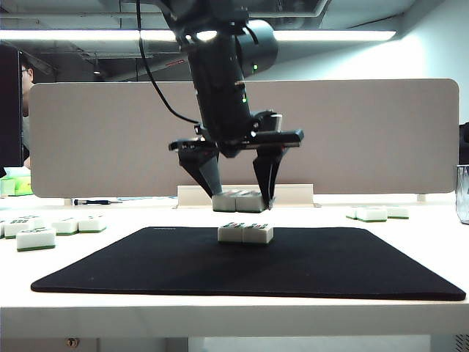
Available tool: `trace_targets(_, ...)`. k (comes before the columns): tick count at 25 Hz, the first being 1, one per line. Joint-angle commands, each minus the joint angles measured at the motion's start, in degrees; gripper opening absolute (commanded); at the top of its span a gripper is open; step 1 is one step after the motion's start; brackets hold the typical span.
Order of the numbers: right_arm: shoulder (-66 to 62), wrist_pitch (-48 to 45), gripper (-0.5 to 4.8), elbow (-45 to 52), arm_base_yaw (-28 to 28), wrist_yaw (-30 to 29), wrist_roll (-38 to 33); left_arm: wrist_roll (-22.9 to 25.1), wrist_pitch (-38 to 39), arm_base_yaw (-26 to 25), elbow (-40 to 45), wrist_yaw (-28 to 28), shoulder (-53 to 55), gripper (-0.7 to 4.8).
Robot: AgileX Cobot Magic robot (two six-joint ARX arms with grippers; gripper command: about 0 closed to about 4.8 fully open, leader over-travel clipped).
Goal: Arrange four mahjong tiles into a neat stack, creating two layers of paired tiles.
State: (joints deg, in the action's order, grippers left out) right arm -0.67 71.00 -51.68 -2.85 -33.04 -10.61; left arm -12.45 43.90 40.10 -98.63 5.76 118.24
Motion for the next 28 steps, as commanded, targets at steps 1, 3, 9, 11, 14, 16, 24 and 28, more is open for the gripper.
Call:
trace_targets(1,0.7,-0.5,-0.01,-0.2,0.0,-0.1,0.2,-0.2,-3.9,-0.2,-0.2,-0.9,0.4,2.36)
trace_targets(3,0.7,-0.5,-0.01,-0.2,0.0,-0.1,0.2,-0.2,-4.1,-0.2,-0.2,-0.8,0.6,2.37)
trace_targets(9,0.7,-0.5,-0.01,-0.2,0.0,-0.1,0.2,-0.2,-4.2,-0.2,-0.1,-0.7,1.7,2.37)
trace_targets(11,0.7,-0.5,-0.01,-0.2,0.0,-0.1,0.2,-0.2,-4.2,-0.2,-0.1,-0.7,2.2,2.37)
trace_targets(14,0.7,-0.5,-0.01,-0.2,0.0,-0.1,0.2,-0.2,-4.3,-0.2,-0.1,-0.8,2.9,2.38)
trace_targets(16,0.7,-0.5,-0.01,-0.2,0.0,-0.1,0.2,-0.2,-4.3,-0.2,-0.1,-0.5,2.9,2.74)
trace_targets(24,0.7,-0.5,-0.01,-0.2,0.0,-0.1,0.2,-0.2,-4.4,-0.2,-0.1,-0.5,2.9,3.42)
trace_targets(28,0.7,-0.5,-0.01,-0.2,0.0,-0.1,0.2,-0.3,-4.4,-0.3,-0.1,-0.5,2.9,3.56)
